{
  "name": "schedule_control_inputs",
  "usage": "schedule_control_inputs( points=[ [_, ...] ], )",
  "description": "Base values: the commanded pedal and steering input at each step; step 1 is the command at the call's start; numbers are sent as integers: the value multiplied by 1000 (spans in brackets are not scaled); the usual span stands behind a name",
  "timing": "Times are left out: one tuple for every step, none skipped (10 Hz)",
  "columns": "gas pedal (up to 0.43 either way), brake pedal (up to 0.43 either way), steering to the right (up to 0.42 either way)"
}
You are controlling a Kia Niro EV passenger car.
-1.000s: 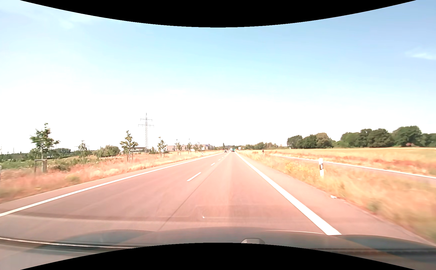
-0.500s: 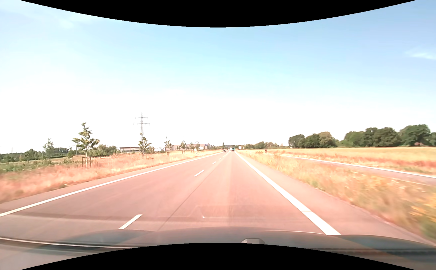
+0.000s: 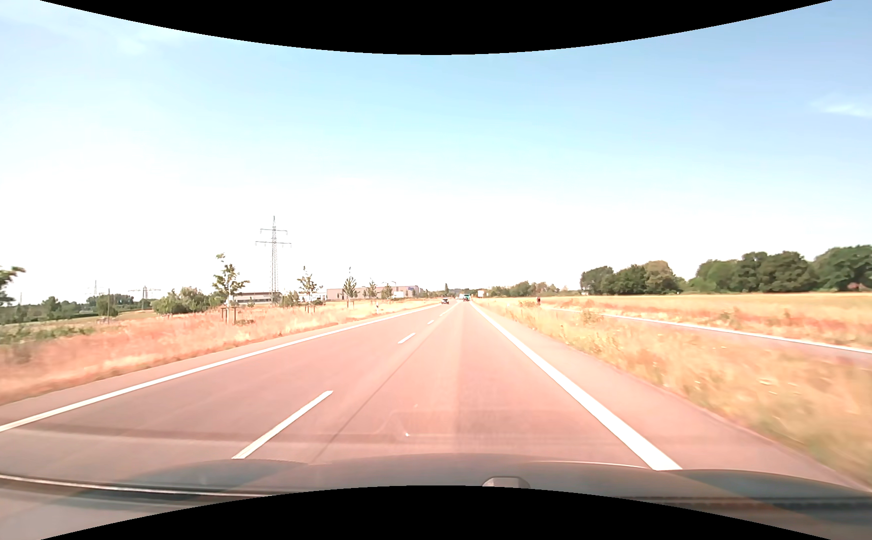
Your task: Follow the waypoints while adhering to traffic rules and regulations
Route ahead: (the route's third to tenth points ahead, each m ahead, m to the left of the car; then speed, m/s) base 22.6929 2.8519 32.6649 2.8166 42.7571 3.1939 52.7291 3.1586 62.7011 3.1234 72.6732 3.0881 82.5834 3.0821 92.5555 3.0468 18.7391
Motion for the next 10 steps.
schedule_control_inputs(
  points=[
    [47, 0, -4],
    [47, 0, -4],
    [39, 0, -4],
    [28, 0, -4],
    [28, 0, -4],
    [28, 0, -4],
    [28, 0, -4],
    [28, 0, -4],
    [28, 0, -4],
    [20, 0, -4]
  ],
)
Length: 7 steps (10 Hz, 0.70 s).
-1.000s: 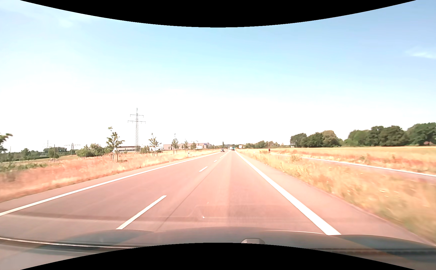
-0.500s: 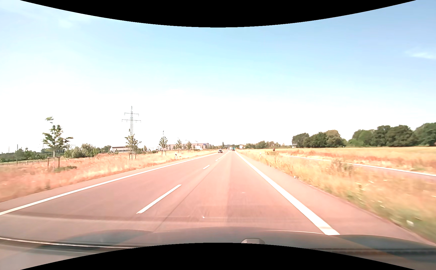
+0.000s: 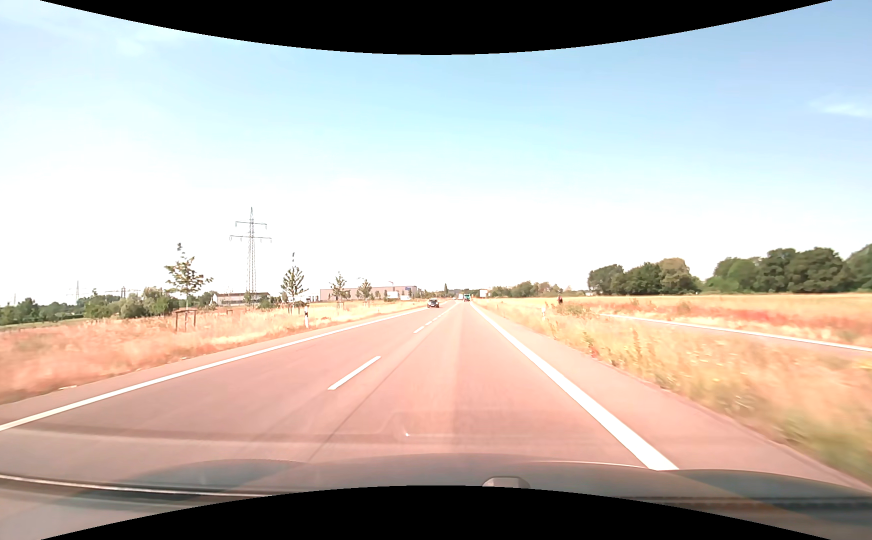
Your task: Follow the waypoints while adhering to traffic rules and regulations
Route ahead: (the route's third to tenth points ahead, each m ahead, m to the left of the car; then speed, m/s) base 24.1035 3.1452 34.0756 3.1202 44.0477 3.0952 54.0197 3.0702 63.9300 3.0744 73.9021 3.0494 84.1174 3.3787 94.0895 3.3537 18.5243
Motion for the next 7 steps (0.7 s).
schedule_control_inputs(
  points=[
    [20, 0, -4],
    [20, 0, -4],
    [20, 0, -4],
    [20, 0, -4],
    [20, 0, -4],
    [20, 0, -4],
    [20, 0, -4]
  ],
)
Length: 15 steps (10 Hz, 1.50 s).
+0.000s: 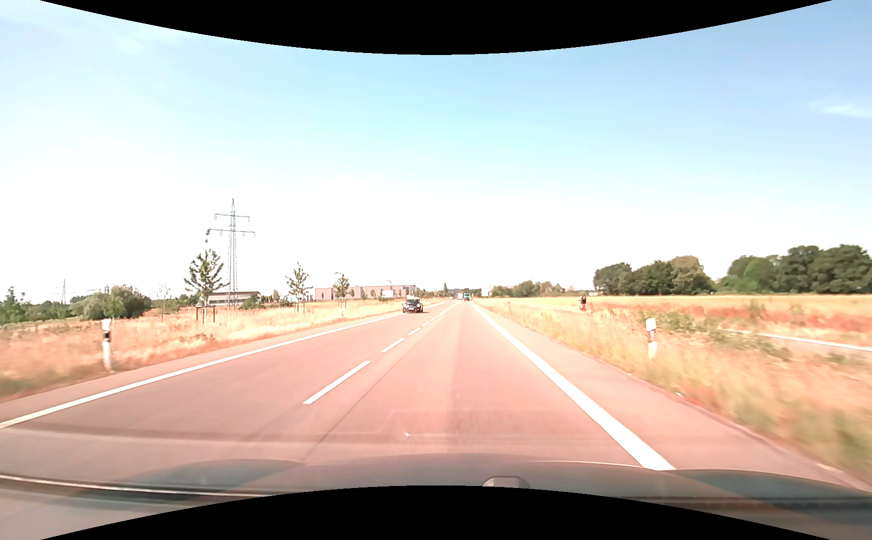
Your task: Follow the waypoints while adhering to traffic rules and regulations
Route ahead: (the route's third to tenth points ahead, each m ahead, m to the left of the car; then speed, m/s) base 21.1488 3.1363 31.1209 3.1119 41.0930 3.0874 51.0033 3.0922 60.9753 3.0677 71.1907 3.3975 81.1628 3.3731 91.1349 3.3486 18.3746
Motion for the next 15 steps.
schedule_control_inputs(
  points=[
    [20, 0, -4],
    [20, 0, -4],
    [20, 0, -4],
    [20, 0, -4],
    [20, 0, -4],
    [20, 0, -4],
    [20, 0, -4],
    [20, 0, -4],
    [20, 0, -4],
    [20, 0, -4],
    [20, 0, -4],
    [20, 0, -4],
    [20, 0, -4],
    [20, 0, -4],
    [20, 0, -4]
  ],
)
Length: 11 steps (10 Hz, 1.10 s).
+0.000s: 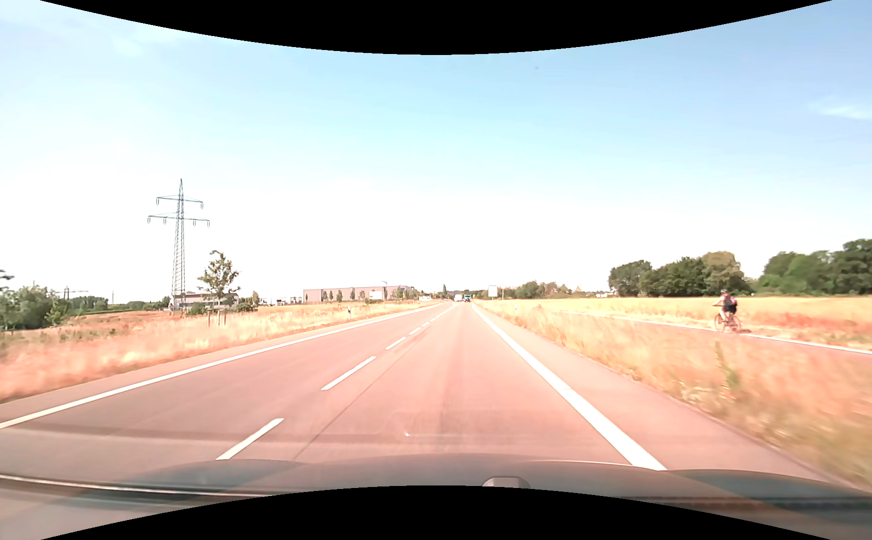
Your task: Follow the waypoints while adhering to traffic rules and regulations
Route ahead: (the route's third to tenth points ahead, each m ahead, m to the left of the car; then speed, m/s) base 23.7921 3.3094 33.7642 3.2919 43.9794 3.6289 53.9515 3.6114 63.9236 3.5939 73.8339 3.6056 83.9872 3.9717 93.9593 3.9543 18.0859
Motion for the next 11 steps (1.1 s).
schedule_control_inputs(
  points=[
    [20, 0, -4],
    [20, 0, -4],
    [20, 0, -4],
    [20, 0, -4],
    [20, 0, -4],
    [20, 0, -4],
    [20, 0, -4],
    [20, 0, -4],
    [20, 0, -4],
    [20, 0, -4],
    [20, 0, -4]
  ],
)
